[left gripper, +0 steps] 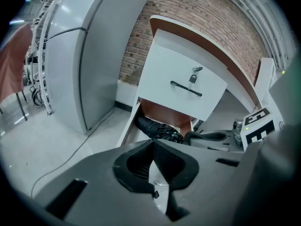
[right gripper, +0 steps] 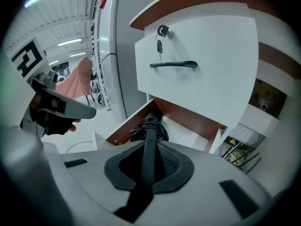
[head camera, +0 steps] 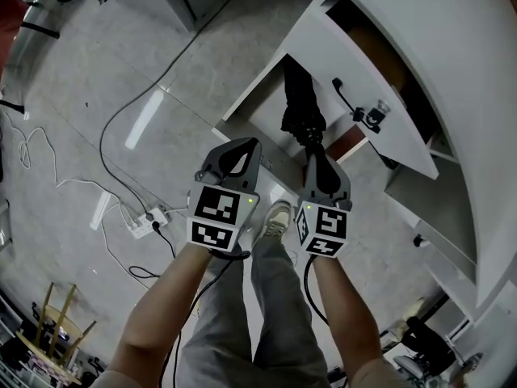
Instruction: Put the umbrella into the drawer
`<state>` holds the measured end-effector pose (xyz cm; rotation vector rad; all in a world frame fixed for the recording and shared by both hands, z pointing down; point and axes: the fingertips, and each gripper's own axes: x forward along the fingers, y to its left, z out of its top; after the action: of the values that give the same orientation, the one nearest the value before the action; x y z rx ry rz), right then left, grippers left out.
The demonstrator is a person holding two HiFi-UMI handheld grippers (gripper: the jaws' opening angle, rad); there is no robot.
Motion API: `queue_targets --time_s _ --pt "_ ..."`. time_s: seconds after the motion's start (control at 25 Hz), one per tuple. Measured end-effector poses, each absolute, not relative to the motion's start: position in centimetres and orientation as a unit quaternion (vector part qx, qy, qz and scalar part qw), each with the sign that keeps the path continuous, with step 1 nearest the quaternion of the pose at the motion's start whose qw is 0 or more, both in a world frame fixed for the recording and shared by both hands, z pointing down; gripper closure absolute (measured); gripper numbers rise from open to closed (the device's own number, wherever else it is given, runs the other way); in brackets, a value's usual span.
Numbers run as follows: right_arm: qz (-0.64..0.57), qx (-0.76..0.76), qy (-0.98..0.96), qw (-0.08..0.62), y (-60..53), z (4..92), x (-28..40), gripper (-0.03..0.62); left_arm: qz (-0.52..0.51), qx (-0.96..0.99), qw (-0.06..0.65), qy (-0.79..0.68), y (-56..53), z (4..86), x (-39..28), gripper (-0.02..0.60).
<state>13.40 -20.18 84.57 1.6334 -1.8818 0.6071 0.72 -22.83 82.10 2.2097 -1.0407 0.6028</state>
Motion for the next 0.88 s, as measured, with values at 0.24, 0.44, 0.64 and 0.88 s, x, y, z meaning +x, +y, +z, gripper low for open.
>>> queue_targets --time_s 0.24,0.44,0.64,0.88 --pt "0.223 0.590 -0.709 0.315 -19.2 86.5 12.9 0.571 0.237 0.833 0.317 -0.387 -22.8 84.4 0.7 0.574" --pt "0.225 0.568 -0.714 0.342 -18.0 89.0 12.4 0.565 0.230 0.833 0.325 -0.385 -22.4 85.6 1.2 0.574" --pt "0.263 0.551 -0.696 0.378 -17.0 92.0 13.4 0.563 0.234 0.833 0.335 -0.374 -21.7 86.3 1.6 0.574" --pt "0.281 0.538 -0.686 0.401 -16.0 94.5 13.4 0.562 0.250 0.828 0.349 -0.361 -20.6 88.3 1.8 0.574"
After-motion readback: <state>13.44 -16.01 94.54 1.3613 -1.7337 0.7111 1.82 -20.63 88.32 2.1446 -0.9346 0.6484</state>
